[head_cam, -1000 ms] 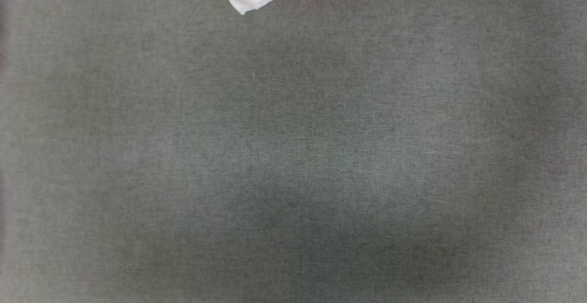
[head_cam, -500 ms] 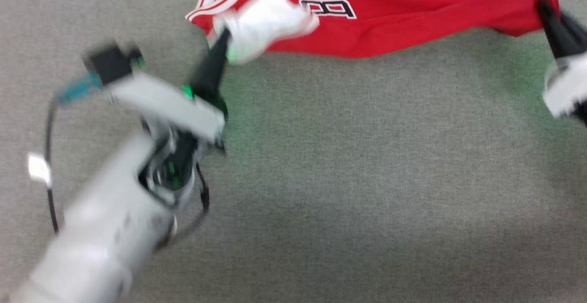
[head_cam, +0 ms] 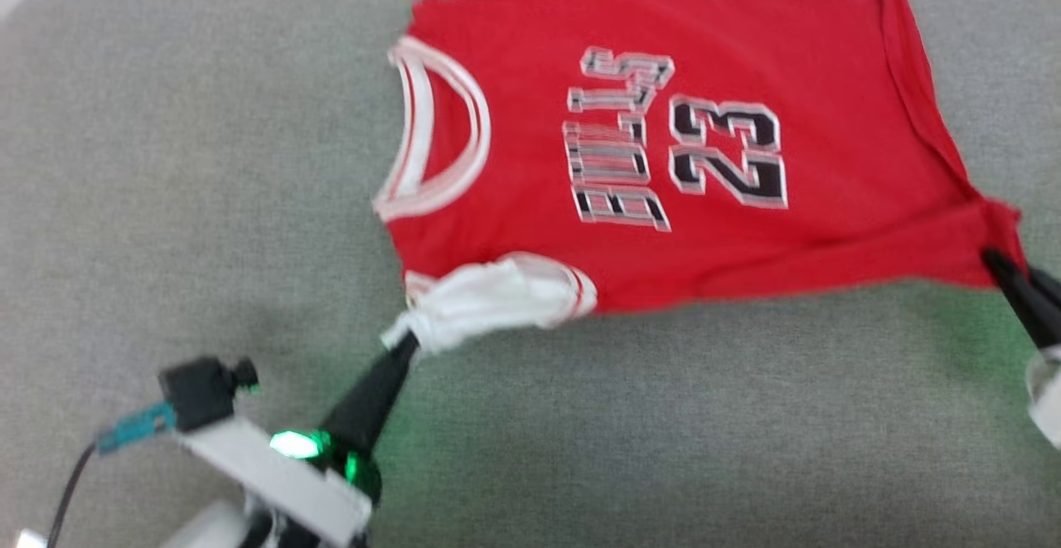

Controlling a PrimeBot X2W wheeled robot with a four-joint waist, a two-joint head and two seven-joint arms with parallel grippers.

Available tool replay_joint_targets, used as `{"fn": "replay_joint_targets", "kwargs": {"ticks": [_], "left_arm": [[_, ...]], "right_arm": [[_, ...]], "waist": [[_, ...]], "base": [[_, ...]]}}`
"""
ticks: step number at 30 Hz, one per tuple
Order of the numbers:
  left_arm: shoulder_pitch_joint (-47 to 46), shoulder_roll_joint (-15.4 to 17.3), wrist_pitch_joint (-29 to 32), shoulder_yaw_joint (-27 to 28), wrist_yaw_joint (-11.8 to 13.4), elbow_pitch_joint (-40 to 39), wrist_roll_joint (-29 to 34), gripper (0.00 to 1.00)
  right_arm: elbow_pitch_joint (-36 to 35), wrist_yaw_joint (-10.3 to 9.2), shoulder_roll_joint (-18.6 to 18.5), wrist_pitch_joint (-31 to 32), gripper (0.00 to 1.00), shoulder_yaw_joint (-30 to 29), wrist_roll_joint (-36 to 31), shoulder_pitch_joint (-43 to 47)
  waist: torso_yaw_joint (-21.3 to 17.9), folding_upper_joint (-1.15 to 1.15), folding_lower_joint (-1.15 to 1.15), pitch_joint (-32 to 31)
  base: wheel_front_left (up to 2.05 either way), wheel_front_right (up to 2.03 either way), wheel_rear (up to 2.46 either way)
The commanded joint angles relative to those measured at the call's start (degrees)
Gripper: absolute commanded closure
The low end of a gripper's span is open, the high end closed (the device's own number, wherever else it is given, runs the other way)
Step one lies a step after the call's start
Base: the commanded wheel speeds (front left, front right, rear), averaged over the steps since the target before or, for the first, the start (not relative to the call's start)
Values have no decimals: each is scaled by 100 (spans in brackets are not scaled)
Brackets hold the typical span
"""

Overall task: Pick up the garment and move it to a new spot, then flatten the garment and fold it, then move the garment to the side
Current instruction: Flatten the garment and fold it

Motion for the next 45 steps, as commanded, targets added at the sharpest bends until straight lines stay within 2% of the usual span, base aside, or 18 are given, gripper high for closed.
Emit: {"fn": "replay_joint_targets", "kwargs": {"ticks": [1, 6, 8, 9, 11, 12, 14, 15, 19, 25, 34, 39, 42, 45], "left_arm": [[299, 177, 2, 7, -18, -375, 144, 100], [994, 669, 1, 101, 39, -1256, 322, 100], [1246, 888, 1, 130, 142, -1594, 396, 100], [1494, 1089, 1, 127, 222, -1966, 449, 100], [1725, 1196, 1, 256, 304, -2299, 417, 100], [1725, 1196, 1, 256, 304, -2299, 417, 100], [2041, 1273, 0, 508, 440, -2649, 500, 100], [2041, 1273, 0, 508, 440, -2649, 500, 100], [1969, 1280, 51, 626, 462, -2788, 666, 100], [1008, 981, 464, 676, 268, -2339, 522, 100], [-1015, 213, 1099, 763, 19, -626, 199, 100], [-1718, -152, 1230, 602, -14, 476, 368, 100], [-1945, -344, 1139, 512, -14, 1044, 484, 100], [-2104, -354, 1141, 315, -16, 1573, 742, 100]], "right_arm": [[-342, -5, -64, 249, 100, -391, -207, 490], [-1421, -5, 128, 1095, 100, -1452, -472, 1724], [-1929, -4, 277, 1453, 100, -1856, -637, 2215], [-2433, -4, 482, 1808, 100, -2255, -766, 2644], [-2924, -4, 692, 2133, 100, -2622, -905, 3050], [-2924, -4, 692, 2133, 100, -2622, -905, 3050], [-3525, -4, 1084, 2513, 100, -3102, -1033, 3502], [-3525, -4, 1084, 2513, 100, -3102, -1033, 3502], [-3910, -4, 1524, 2834, 100, -3499, -990, 3661], [-3711, -4, 1638, 3116, 100, -3400, -781, 2917], [-2418, -4, 1510, 3306, 100, -2935, -634, 1291], [-1940, -4, 1428, 3154, 100, -2793, -898, 1035], [-1765, -4, 1546, 2968, 100, -2720, -957, 1007], [-1628, -4, 1608, 2812, 100, -2608, -1019, 982]], "waist": [[3, 0, 0, -98], [-6, 0, 0, -179], [-22, 0, 0, -171], [-41, 0, 0, -150], [-50, 0, 0, -128], [-50, 0, 0, -128], [-43, 0, 0, -96], [-43, 0, 0, -96], [-9, 0, 0, -71], [-102, 0, 0, 10], [-233, 0, 0, 402], [-222, 0, 0, 586], [-245, 0, 0, 688], [-278, 0, 0, 782]], "base": [[0, 0, 0], [0, 0, 0], [0, 0, 0], [0, 0, 0], [0, 0, 0], [0, 0, 0], [0, 0, 0], [0, 0, 0], [0, 0, 0], [0, 0, 0], [0, 0, 0], [0, 0, 0], [0, 0, 0], [0, 0, 0]]}}
